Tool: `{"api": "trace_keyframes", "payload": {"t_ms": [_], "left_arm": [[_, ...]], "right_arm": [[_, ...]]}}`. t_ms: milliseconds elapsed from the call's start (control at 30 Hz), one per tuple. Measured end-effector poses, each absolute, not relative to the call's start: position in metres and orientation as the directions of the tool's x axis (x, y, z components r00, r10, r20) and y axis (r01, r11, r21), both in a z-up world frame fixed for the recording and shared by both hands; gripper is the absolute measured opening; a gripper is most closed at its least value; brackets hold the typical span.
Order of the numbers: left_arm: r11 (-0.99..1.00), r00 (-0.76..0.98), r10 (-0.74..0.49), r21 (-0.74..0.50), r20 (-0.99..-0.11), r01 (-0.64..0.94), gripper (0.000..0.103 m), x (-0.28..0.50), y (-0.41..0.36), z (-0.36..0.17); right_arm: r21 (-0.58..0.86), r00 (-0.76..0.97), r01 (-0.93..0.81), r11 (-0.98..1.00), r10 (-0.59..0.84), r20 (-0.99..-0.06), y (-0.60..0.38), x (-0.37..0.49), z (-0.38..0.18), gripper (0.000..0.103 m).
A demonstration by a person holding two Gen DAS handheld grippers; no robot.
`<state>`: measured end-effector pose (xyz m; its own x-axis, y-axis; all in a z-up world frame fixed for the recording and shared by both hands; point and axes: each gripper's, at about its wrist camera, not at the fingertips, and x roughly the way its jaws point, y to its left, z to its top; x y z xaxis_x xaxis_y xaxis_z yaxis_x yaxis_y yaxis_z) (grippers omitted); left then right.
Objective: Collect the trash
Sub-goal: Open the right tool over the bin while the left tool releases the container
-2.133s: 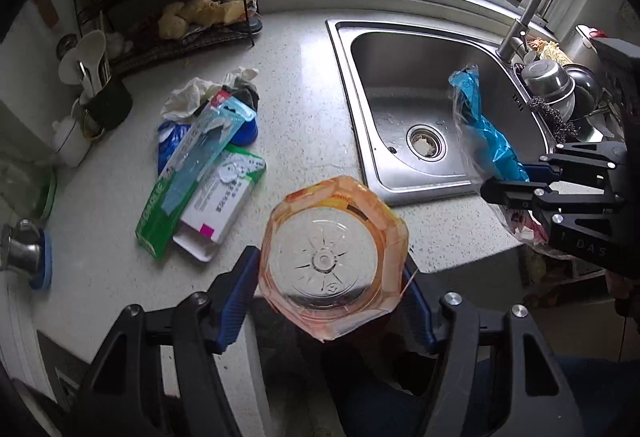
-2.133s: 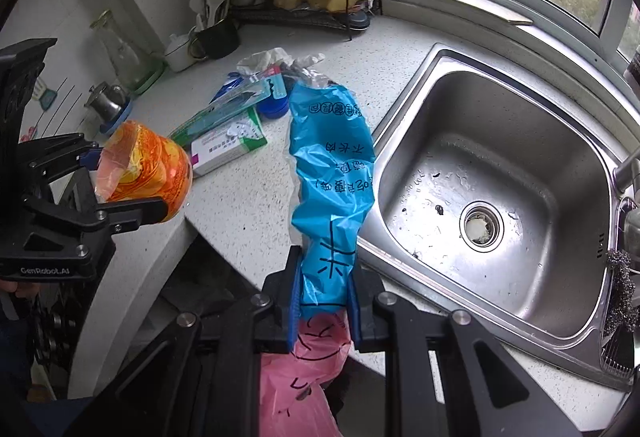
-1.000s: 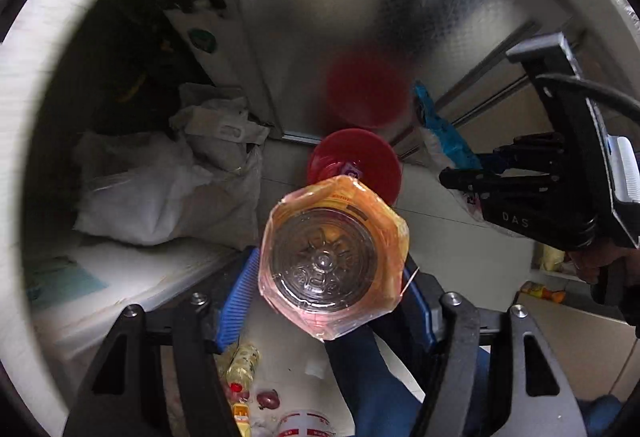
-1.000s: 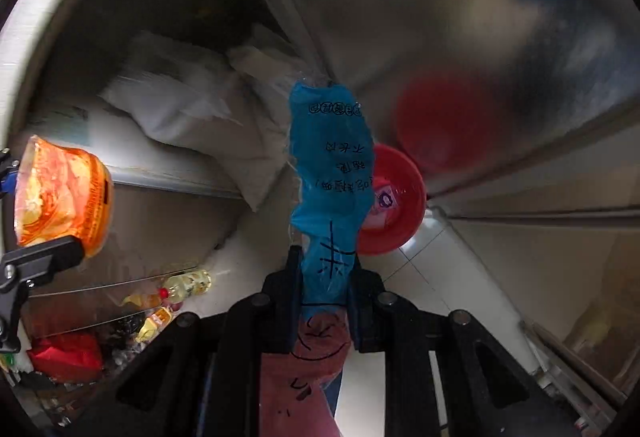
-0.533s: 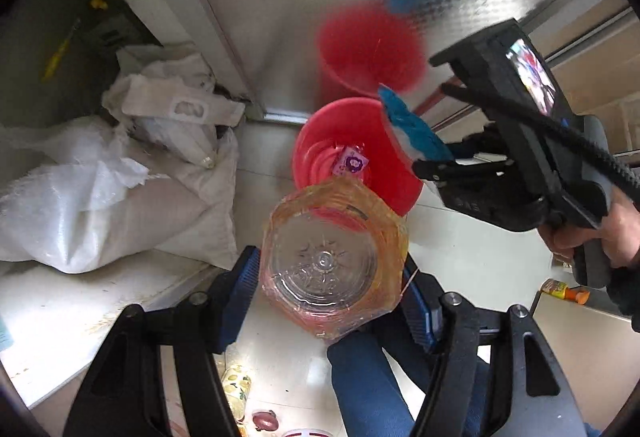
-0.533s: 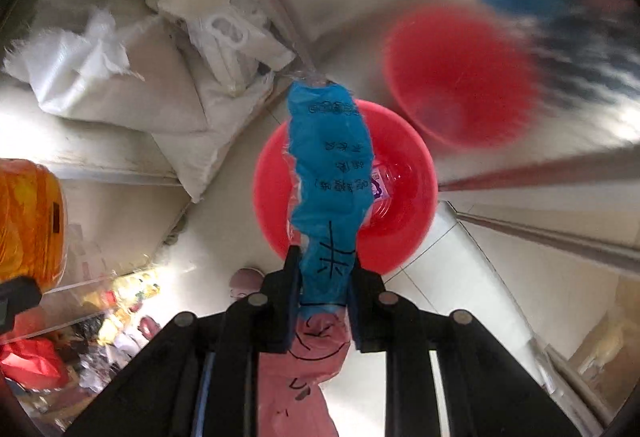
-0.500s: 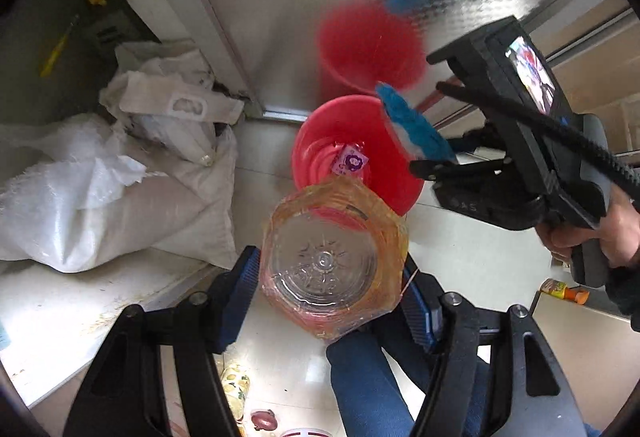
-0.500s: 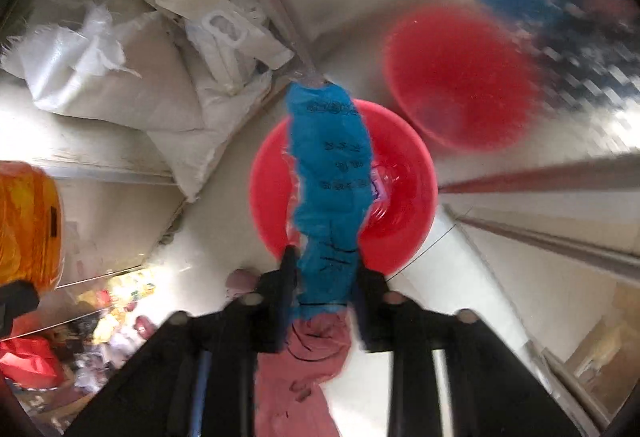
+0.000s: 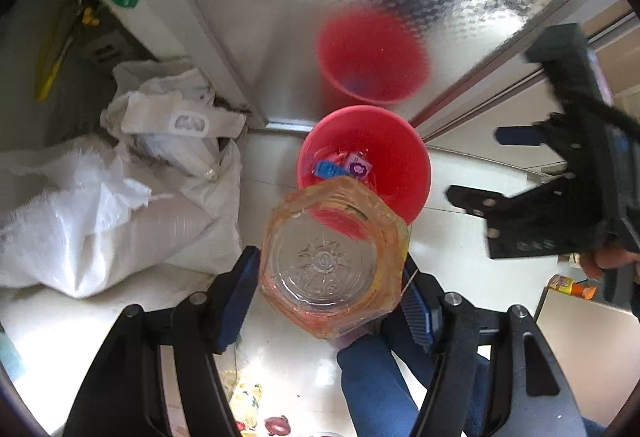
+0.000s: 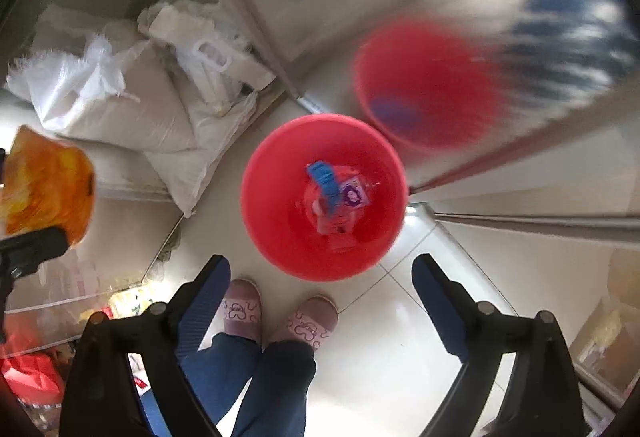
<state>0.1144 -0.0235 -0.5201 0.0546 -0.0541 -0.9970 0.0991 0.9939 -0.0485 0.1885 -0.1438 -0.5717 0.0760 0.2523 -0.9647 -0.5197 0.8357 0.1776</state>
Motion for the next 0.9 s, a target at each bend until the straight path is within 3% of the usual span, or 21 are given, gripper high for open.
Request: {"api": "trace_keyframes", "payload": {"t_ms": [667,733,800,900], "left_arm": [[0.975,0.019,-0.067,-0.062,-0.998,0.213,0.065,0.152,-0.061,-0.599],[0.976,0.021,-0.071,-0.065,-0.997,0.208,0.068,0.155,-0.061,-0.601],[0.978,0.02,-0.081,-0.075,-0.997,0.194,0.083,0.158,-0.061,-0.602],[0.979,0.037,-0.092,-0.084,-0.995,0.185,0.085,0.16,-0.06,-0.599]], "right_arm": [[0.11,0.181,-0.353,0.929,0.184,-0.966,-0.197,0.18,-0.576,0.092],[0.067,0.211,-0.375,0.925,0.156,-0.965,-0.194,0.177,-0.576,0.092],[0.046,0.221,-0.395,0.917,0.143,-0.965,-0.191,0.175,-0.577,0.092],[0.079,0.201,-0.391,0.917,0.168,-0.965,-0.193,0.177,-0.579,0.092]]}}
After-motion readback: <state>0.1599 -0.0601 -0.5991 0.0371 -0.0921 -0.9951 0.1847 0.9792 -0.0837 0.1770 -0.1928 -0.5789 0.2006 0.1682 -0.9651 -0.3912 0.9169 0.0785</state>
